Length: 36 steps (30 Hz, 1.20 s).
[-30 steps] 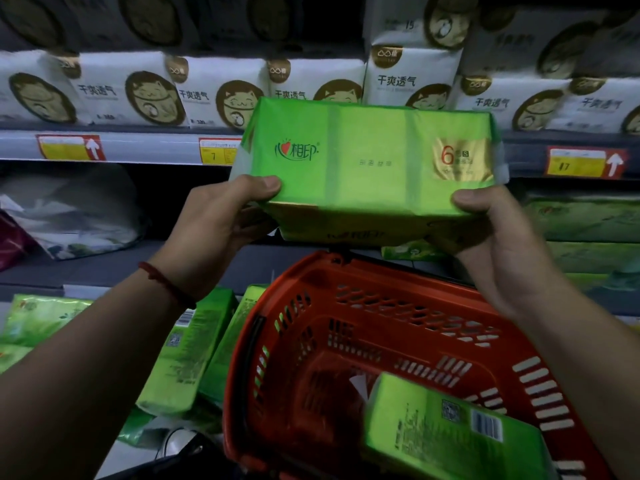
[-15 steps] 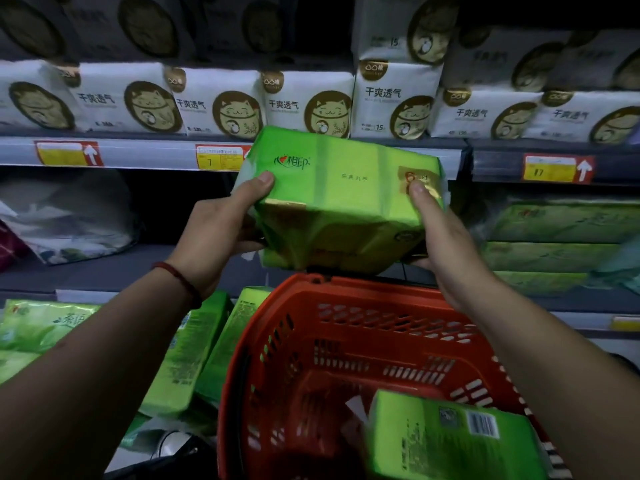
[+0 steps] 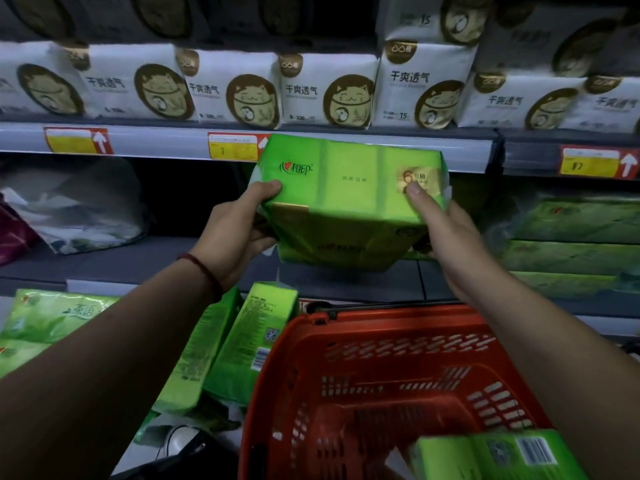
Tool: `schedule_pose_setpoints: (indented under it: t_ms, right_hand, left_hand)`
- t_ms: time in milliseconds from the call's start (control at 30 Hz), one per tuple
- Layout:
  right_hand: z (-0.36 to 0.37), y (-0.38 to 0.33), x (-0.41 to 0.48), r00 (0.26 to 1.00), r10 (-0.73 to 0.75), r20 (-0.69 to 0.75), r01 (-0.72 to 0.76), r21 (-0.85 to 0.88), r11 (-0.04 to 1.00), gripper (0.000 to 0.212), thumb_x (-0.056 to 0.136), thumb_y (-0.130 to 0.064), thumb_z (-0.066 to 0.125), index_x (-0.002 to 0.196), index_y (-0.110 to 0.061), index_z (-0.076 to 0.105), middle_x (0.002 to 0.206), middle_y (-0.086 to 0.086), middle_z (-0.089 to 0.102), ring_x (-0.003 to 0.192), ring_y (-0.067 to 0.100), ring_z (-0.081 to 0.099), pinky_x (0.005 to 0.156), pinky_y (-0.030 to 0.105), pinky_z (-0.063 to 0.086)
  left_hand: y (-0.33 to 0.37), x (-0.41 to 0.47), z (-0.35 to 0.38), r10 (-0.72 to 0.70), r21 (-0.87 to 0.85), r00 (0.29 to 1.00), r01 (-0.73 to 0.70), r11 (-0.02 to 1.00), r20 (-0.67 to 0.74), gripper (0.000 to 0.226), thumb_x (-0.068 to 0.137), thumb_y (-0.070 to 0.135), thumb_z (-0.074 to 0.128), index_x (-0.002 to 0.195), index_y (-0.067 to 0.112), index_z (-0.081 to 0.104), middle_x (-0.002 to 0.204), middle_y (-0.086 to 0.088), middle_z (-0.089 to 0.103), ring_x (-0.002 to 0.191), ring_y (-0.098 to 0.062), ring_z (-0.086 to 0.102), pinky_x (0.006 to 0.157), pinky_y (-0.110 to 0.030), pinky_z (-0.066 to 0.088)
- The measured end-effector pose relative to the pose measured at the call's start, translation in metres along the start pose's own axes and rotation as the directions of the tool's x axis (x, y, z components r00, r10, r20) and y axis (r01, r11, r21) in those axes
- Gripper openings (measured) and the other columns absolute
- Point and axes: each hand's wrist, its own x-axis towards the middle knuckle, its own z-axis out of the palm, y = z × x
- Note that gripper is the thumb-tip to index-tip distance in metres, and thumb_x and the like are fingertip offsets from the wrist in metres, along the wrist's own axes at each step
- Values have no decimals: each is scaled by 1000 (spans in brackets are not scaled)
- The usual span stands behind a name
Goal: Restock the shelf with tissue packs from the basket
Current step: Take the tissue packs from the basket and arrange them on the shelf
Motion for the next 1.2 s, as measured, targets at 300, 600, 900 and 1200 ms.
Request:
schedule_pose_setpoints:
  t_ms: [300, 600, 900, 1200]
  right_hand:
    - [3, 66, 53, 983, 183, 8, -182, -73, 981, 33, 84, -67, 68, 106, -41, 70, 114, -13, 76, 109, 11, 70, 106, 48, 52]
    - [9, 70, 109, 940, 338, -42, -335, 59, 940, 90, 67, -72, 79, 138, -23, 55, 130, 3, 68, 118, 28, 66, 106, 56, 50]
    - [8, 113, 107, 845, 532, -50, -534, -97, 840, 68, 84, 16, 45, 143, -17, 41, 119, 19, 56, 94, 37, 63, 90, 48, 56]
    - [27, 148, 145, 889, 447, -93, -444, 54, 894, 89, 67, 27, 36, 147, -11, 44, 136, 10, 54, 114, 29, 53, 52, 23, 38]
  left_hand:
    - [-52, 72, 6, -205, 128, 979, 200, 971, 21, 49, 76, 38, 75, 112, 4, 71, 110, -21, 75, 91, -38, 76, 92, -56, 60]
    - [-82, 125, 14, -275, -19, 960, 276, 961, 49, 54, 100, 56, 51, 129, 14, 66, 119, -12, 74, 104, -27, 73, 80, -34, 59]
    - [-115, 129, 20, -398, 225, 916, 396, 890, -39, 31, 78, -18, 51, 64, 9, 46, 87, -18, 54, 88, -36, 61, 87, -43, 56]
    - [-139, 163, 33, -314, -80, 945, 321, 944, 97, 51, 40, -9, 49, 88, 0, 62, 98, -15, 52, 89, -33, 48, 72, -41, 40]
